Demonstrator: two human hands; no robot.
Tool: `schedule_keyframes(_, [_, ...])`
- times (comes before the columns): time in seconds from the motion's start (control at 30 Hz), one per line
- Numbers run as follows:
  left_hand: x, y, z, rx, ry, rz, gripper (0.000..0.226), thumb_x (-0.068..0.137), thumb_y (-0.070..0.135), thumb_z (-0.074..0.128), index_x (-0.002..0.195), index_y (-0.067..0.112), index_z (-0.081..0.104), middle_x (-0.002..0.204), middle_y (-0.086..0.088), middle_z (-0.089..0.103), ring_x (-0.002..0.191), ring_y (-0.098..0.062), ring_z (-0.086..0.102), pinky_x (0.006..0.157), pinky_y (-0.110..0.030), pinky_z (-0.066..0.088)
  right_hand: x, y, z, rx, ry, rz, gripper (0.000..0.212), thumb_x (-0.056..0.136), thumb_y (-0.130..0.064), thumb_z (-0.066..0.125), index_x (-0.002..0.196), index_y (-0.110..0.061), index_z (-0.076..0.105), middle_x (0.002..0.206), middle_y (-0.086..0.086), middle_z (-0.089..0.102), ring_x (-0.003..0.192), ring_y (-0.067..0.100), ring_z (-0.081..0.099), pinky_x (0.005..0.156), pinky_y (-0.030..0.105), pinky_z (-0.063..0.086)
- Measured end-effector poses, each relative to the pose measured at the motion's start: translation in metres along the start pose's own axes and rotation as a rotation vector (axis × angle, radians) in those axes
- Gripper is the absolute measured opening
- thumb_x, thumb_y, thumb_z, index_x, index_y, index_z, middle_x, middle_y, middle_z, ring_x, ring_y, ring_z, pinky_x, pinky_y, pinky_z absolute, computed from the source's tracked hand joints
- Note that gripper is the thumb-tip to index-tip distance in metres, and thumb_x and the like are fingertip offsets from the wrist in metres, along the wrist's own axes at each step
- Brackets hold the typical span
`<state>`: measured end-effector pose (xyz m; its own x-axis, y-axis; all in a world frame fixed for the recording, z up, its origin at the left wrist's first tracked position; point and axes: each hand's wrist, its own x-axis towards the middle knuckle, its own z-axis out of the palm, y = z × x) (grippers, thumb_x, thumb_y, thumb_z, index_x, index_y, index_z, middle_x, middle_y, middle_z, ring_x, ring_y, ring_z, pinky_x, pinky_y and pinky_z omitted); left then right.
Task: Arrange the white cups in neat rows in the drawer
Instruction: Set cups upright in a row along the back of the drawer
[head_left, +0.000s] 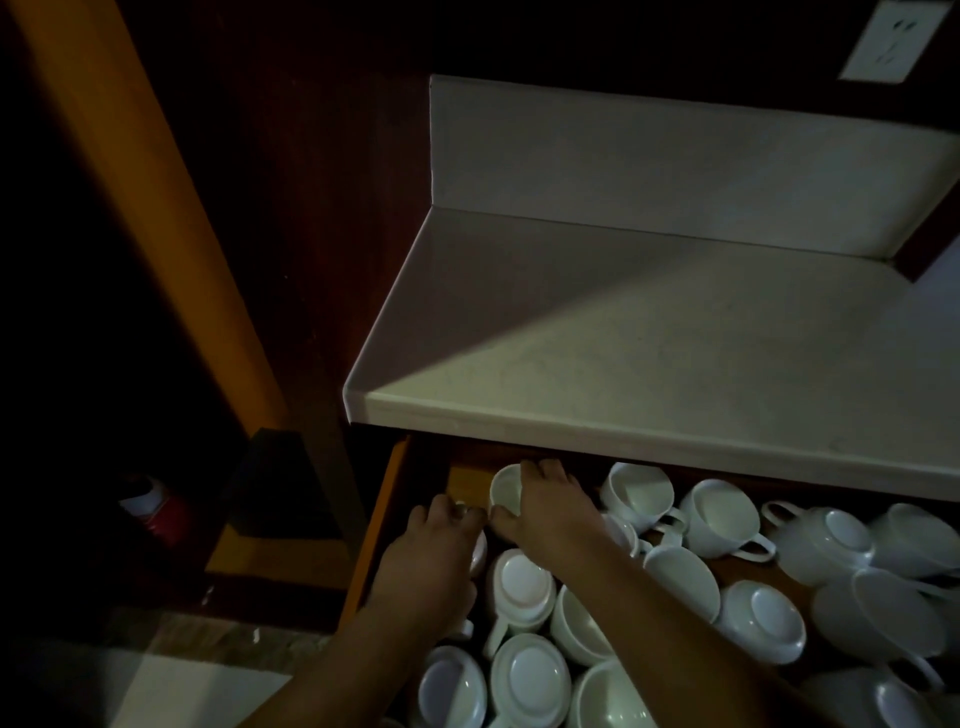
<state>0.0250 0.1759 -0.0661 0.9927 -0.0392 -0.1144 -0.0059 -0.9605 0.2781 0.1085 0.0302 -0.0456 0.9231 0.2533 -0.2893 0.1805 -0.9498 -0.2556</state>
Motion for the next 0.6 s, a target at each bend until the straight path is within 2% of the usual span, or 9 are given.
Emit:
schedule_keyframes(0.13, [0.002,-0.005,-0.006,-0.068,0.120,0.013,0.059,0.085,0.037,0.069,0.136,0.036,0.040,0.134,0.003,0.043,0.117,-0.019,0.047,0.084,-0.024,0.043,-0.010,0.006,0.002,0.001,0.008,0.022,0.074,0.095,-0.057,0.055,0.150,-0.012,0.036,0.145,0.012,0.040,0.133,0.033,0.043,0.102,0.039,0.043])
schedule_keyframes(0.27, [0.007,-0.011,-0.018,-0.238,0.145,-0.027,0.063,0.081,0.041,0.073,0.134,0.042,0.041,0.132,0.005,0.042,0.117,-0.018,0.050,0.092,-0.028,0.047,-0.018,0.009,0.004,-0.008,0.019,0.059,0.076,0.095,-0.057,0.053,0.152,-0.011,0.034,0.148,0.012,0.038,0.135,0.034,0.042,0.103,0.039,0.042])
schedule_keyframes(0.4, [0.008,-0.014,-0.029,-0.522,0.166,-0.103,0.068,0.078,0.041,0.081,0.135,0.049,0.044,0.129,0.013,0.042,0.111,-0.009,0.055,0.093,-0.028,0.052,-0.026,0.017,0.005,0.004,0.036,0.107,0.077,0.095,-0.059,0.053,0.153,-0.012,0.032,0.149,0.011,0.037,0.138,0.033,0.041,0.104,0.040,0.043])
schedule_keyframes(0.5, [0.007,-0.013,-0.031,-0.762,0.172,-0.195,0.067,0.080,0.048,0.080,0.138,0.045,0.046,0.127,0.014,0.050,0.110,-0.008,0.056,0.090,-0.028,0.050,-0.031,0.025,0.003,0.049,0.045,0.057,0.081,0.095,-0.056,0.057,0.156,-0.013,0.027,0.155,0.011,0.036,0.142,0.031,0.039,0.111,0.039,0.039])
schedule_keyframes(0.6, [0.007,-0.009,-0.035,-1.135,0.132,-0.291,0.049,0.089,0.041,0.075,0.133,0.034,0.054,0.124,0.008,0.061,0.107,-0.010,0.062,0.074,-0.019,0.052,-0.036,0.025,-0.008,0.176,0.016,-0.105,0.091,0.091,-0.047,0.068,0.162,-0.019,0.019,0.165,0.005,0.026,0.152,0.025,0.024,0.122,0.037,0.024])
